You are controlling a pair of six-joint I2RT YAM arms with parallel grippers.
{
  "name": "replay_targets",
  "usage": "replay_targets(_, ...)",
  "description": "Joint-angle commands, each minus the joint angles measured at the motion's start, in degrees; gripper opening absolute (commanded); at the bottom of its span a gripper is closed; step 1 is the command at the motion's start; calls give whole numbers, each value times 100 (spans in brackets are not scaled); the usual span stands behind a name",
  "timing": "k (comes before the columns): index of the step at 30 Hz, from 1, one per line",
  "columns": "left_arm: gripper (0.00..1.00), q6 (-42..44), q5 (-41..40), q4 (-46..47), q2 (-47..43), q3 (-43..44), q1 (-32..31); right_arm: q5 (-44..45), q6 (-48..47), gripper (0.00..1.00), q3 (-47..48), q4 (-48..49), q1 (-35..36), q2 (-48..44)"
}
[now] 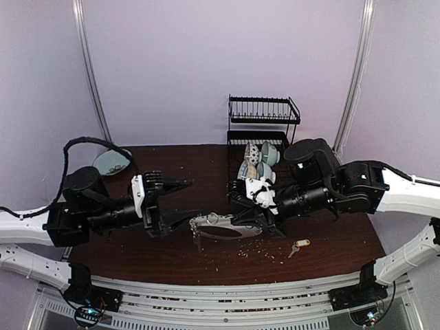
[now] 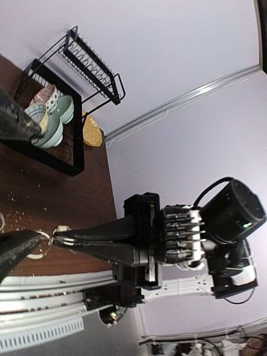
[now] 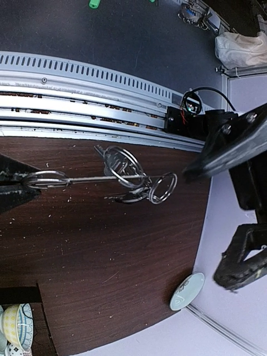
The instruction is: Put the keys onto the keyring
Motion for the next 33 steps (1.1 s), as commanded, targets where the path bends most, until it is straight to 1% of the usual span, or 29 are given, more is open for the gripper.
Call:
replay_targets(1,53,308,140,-704,650,479,8,-244,-18,0,220,172,21,-88)
replay_targets(4,46,476,511,-632,686,346,-3,-296,-25,0,184,229,24,-138)
replay_targets(7,37,517,550,-411,633,255,-3,-325,-19,0,152,287,27,-173)
replay_targets(8,36,554,590,-399,617,253,-3,-355,-17,0,135,302,27,-182)
replay_targets(9,40,568,646,-397,605,261,-3,-357,-17,0,113,318,20,-186)
replay_targets(11,57,610,821,-417,536,262,-3,-344,-24,0,81,350,19,-196)
replay_targets(13,65,627,1045,-458,429,249,-3,-280,-15,0,70,352,20,-189)
replay_targets(16,72,599,1527,-636,316,272,-2,-244,0,0,70,367,26,-185)
replay_targets(19,72,444,1641,-945,606,530,-5,-244,14,0,70,418,21,-200)
replay_targets(22,73,460,1855,-1209,913,739,-3,-184,10,0,62,454,20,-222)
replay_targets(23,72,423,1752,-1182,963,757,-3,-173,16,0,62,465,21,-222)
replay_targets(25,65,382,1230,-1199,1116,858,-2,-249,-2,0,61,466,19,-229)
replay_targets(27,58,381,932,-1231,1276,945,-1,-355,-24,0,56,458,27,-231)
replay_targets(30,49,407,1033,-1094,1344,945,-1,-351,-43,0,60,432,28,-227)
replay_targets(33,46,408,1047,-767,1180,790,2,-340,-69,0,37,431,27,-222)
